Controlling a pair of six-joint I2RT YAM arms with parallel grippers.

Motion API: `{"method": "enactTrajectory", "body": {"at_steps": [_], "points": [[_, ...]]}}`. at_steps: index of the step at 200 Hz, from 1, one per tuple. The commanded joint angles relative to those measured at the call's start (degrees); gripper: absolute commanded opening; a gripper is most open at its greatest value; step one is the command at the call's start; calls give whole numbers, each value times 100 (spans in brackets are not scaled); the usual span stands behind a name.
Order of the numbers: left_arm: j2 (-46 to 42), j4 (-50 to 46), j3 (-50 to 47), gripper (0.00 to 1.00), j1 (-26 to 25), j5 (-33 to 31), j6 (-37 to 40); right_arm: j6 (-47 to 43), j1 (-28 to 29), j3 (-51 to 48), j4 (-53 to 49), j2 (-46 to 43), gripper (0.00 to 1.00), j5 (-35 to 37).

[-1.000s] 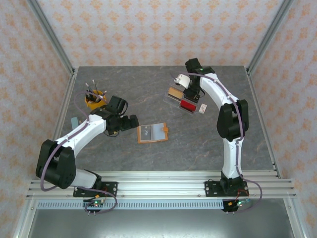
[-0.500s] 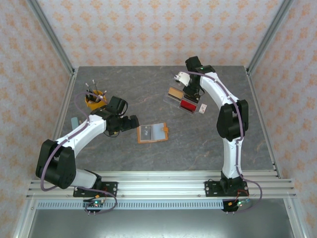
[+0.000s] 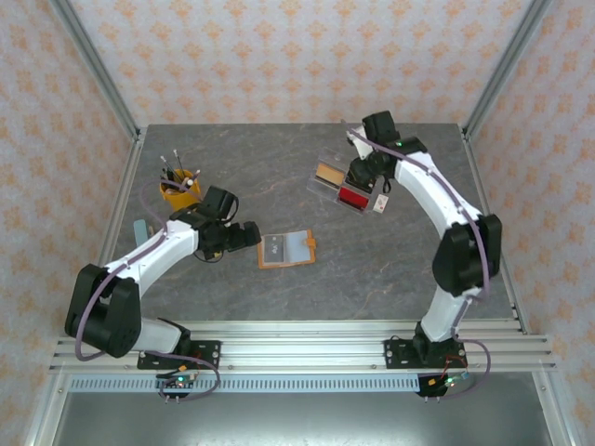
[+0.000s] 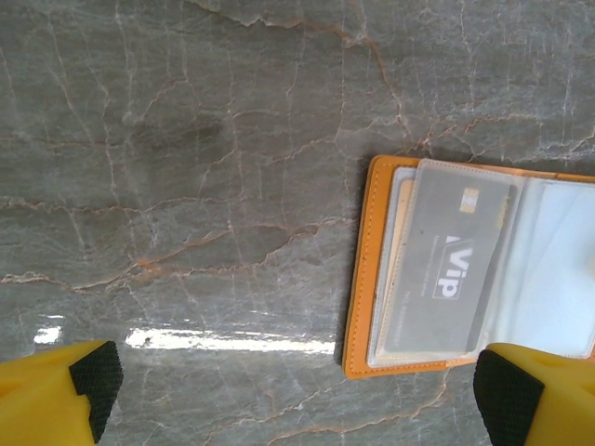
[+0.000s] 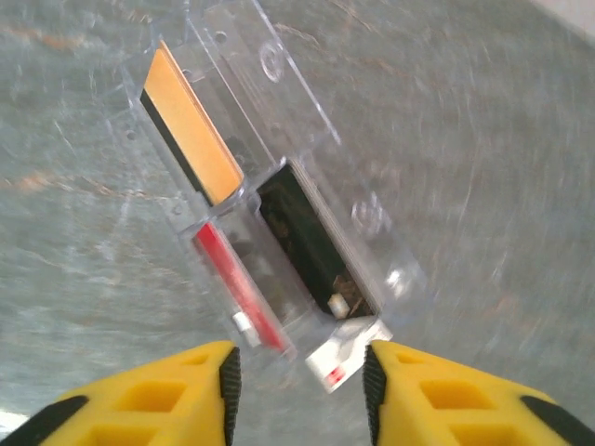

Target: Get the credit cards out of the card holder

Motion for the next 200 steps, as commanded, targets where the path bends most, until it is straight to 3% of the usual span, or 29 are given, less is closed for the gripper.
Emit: {"method": "enactTrajectory", "body": {"at_steps": [1,34,81,134,200], "points": [[-293,167,-187,100,42,41,-124,1938,285,-734,298,-616,48,408],[-582,401,-622,100,47,135,-245,3692,1000,-1889,309,-1289,52,923],[-822,723,-1153,100,47,229,-234,4807,2246,-2548,750,-1434,55,964],[-794,1036,-1280,100,55,-48,-443,5098,3288,-1797,1038,99,63,925],[-1057,934,-1284,100,234,-755,-535,4827,3568,-365,393,1824,61,637]]}}
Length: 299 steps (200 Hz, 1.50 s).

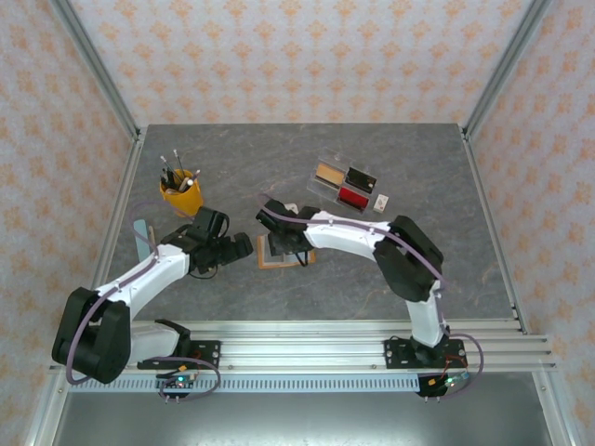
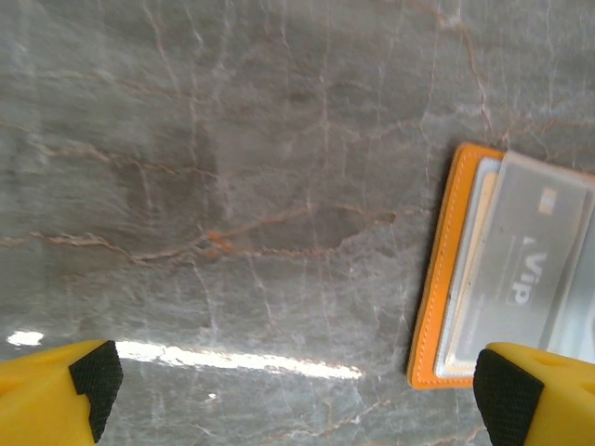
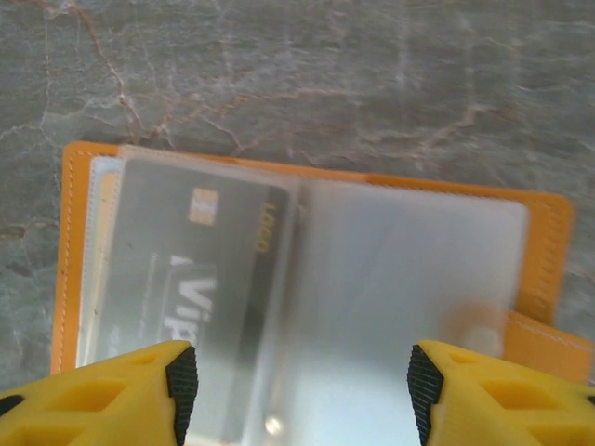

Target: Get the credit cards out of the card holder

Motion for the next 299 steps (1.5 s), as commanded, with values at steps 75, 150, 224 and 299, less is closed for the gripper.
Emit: {"method": "enactTrajectory", "body": {"at_steps": [75,150,224,299], "points": [[-174,205,-63,100,132,48,-240,-43,70,366,-737,729,51,366],[476,1196,-54,72,113,1619,-655,76,-238,-658,481,204,39,-688],[1217,1604,300,35,-221,2075,-792,-38,-389,-797,368,274,26,-788],[1993,1627,750,28,-377,2031,-691,0,-458,-862,501,315,18,-988]]}}
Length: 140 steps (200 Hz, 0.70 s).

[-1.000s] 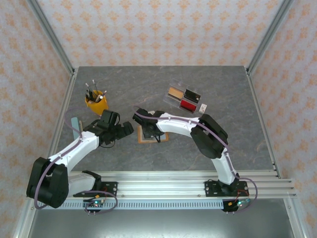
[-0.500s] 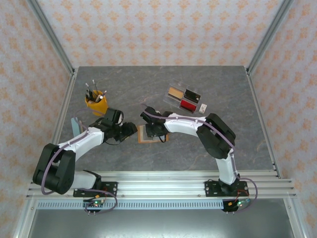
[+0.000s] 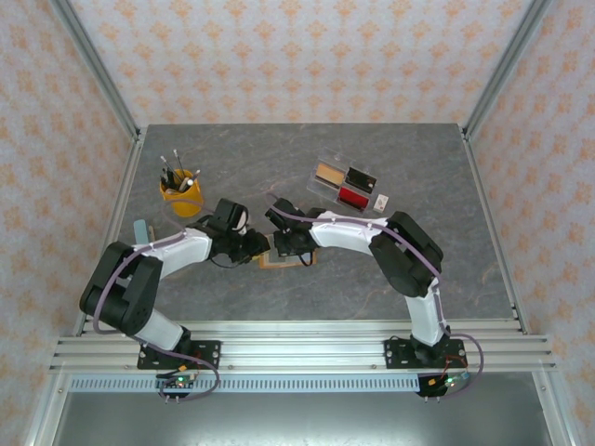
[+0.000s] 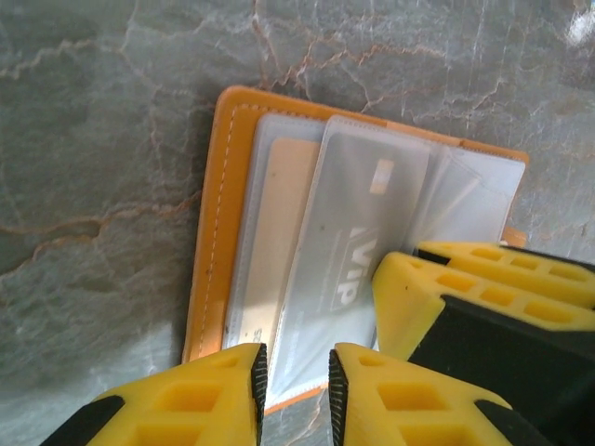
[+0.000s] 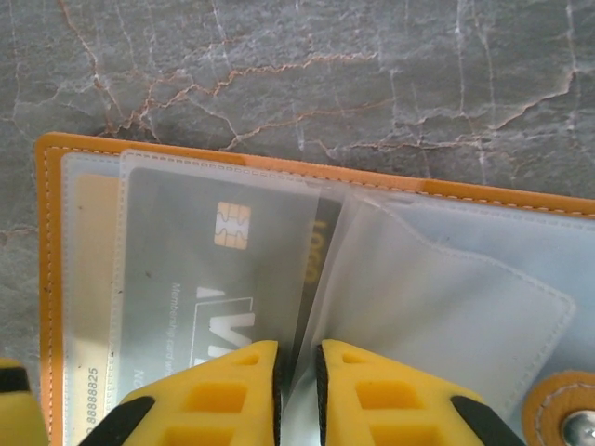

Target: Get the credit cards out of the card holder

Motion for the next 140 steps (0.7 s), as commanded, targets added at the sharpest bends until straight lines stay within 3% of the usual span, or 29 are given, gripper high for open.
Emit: {"method": "enactTrajectory", "body": {"at_steps": [1,87,140], "points": [[229,111,263,28,-25,-14,79,1,-89,-263,-337,280,18,-22],[785,-311,700,29,-25,-332,294,-25,-140,-347,-100,255,18,-298],[992,-566,804,29,-25,-480,437,11,-282,-694,492,125,17,-841]]}}
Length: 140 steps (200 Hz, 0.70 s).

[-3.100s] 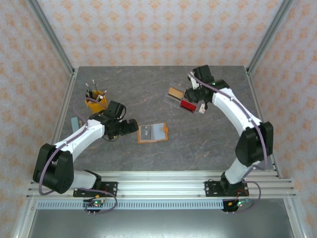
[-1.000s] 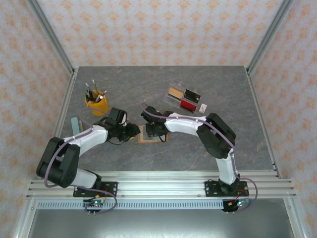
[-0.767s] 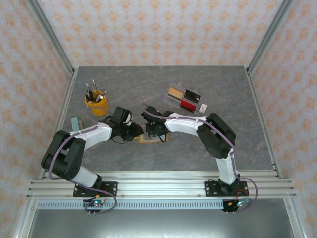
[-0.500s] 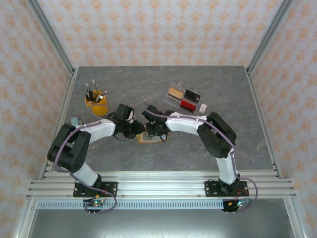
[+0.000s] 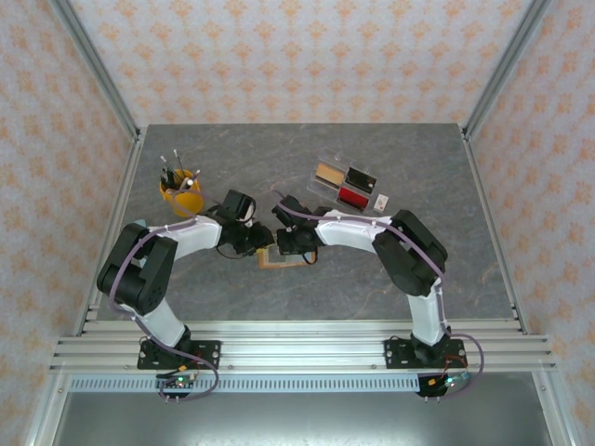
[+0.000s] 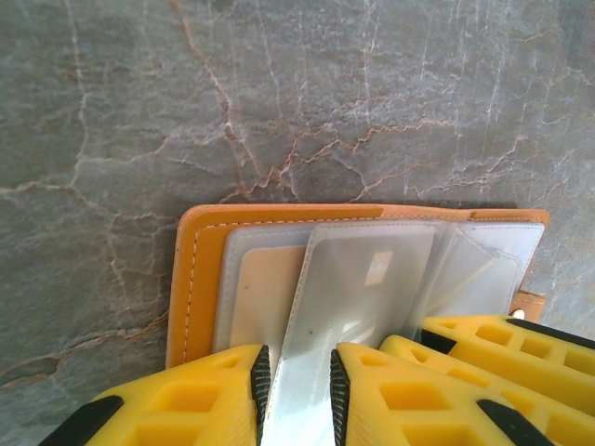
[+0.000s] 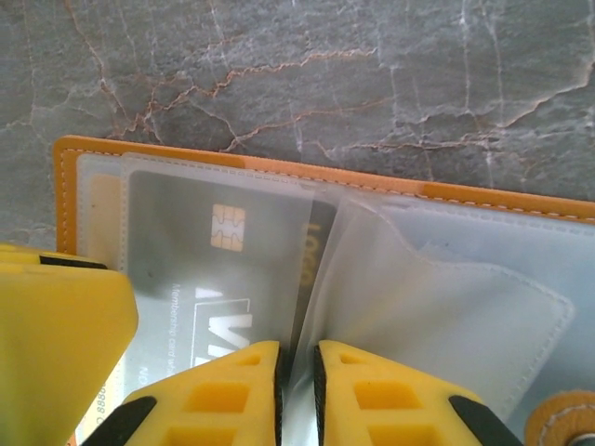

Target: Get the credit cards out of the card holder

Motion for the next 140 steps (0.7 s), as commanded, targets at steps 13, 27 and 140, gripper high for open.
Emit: {"method": "enactTrajectory", "body": {"at_steps": [13,27,140], "points": [[258,-433,156,29,-25,-336,242,9,-99,-463,196,220,17,-354],[334,-445,187,30,-25,-270,260,13,-116,-560,343,176,17,-466],[23,-308,177,17,0,117,714,-37,-331,-992,1012,-463,29,-957]]}}
